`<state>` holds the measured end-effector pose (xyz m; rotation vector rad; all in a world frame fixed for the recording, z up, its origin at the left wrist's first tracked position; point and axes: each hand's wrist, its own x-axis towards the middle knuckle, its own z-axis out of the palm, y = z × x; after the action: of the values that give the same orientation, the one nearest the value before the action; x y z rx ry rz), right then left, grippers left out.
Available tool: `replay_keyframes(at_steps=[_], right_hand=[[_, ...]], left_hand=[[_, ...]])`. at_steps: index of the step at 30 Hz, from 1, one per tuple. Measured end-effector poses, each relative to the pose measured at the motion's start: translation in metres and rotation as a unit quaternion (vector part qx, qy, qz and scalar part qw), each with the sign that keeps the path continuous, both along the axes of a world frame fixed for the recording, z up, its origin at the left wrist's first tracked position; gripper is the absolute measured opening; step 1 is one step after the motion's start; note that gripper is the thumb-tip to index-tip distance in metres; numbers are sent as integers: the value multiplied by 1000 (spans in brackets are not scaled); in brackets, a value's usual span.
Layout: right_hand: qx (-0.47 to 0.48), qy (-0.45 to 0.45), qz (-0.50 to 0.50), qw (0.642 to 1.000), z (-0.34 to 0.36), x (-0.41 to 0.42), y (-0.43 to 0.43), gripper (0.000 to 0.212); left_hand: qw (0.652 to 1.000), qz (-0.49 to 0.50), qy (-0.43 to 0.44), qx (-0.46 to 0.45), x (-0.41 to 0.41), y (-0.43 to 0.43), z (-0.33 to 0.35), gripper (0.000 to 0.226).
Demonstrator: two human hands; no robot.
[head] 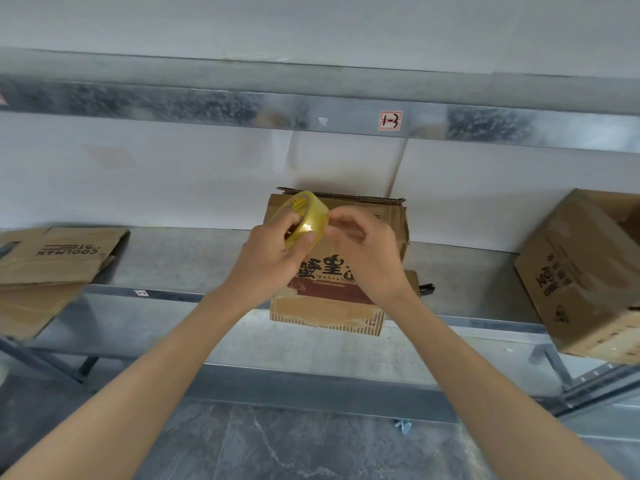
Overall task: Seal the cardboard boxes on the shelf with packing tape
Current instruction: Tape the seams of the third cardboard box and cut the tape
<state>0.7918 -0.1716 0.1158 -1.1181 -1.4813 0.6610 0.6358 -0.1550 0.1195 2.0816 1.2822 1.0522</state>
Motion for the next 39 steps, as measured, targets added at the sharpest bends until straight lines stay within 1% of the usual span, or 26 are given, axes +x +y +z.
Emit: replay_keyframes(at_steps=[5, 7, 9, 13, 15, 18, 22, 25, 27, 28, 31, 32, 35, 36, 37, 39], right_hand=[[12, 20, -30, 999, -2, -4, 1, 21], [15, 16, -41, 999, -3, -4, 2, 22], [16, 15, -50, 999, -3, -4, 2, 22], [29, -22, -59, 998, -3, -5, 1, 18], [16, -33, -50, 998, -1, -4, 1, 16], [-24, -27, 2, 999, 7, 0, 1, 14], [-44, -30, 39, 998, 13, 3, -3, 21], [-65, -36, 46, 996, 12, 2, -5, 20], [-97, -14, 52, 994, 11, 2, -5, 16], [-117, 13, 56, 991, 10, 3, -4, 15], [-157, 136, 68, 976, 12, -1, -2, 10], [-162, 160, 62, 972, 12, -3, -1, 10], [-173, 158, 27, 972, 11, -6, 7, 27], [-179, 143, 23, 973, 12, -5, 9, 26], [-187, 128, 26, 974, 14, -3, 11, 22], [-200, 114, 45, 972, 18, 2, 13, 9]], left_hand=[[1000, -4, -1, 17, 3, -4, 0, 13], [999, -2, 14, 43, 4, -3, -2, 7], [997, -1, 34, 70, 4, -3, -3, 12], [995, -8, 46, 85, 4, -2, -4, 12], [994, -9, 56, 91, 3, -2, -5, 11], [992, 5, 93, 90, 0, 3, -4, 13], [985, 40, 152, 73, -11, 13, 4, 18], [981, 48, 172, 76, -16, 14, 7, 34], [977, 47, 187, 89, -18, 12, 6, 31], [975, 47, 193, 97, -19, 12, 6, 28], [970, 43, 202, 132, -18, 11, 5, 29], [968, 41, 201, 145, -17, 11, 6, 29], [961, 37, 218, 163, -12, 13, 9, 33], [960, 35, 225, 165, -12, 13, 10, 34], [959, 33, 228, 166, -11, 14, 10, 37], [957, 34, 235, 165, -12, 16, 14, 49]])
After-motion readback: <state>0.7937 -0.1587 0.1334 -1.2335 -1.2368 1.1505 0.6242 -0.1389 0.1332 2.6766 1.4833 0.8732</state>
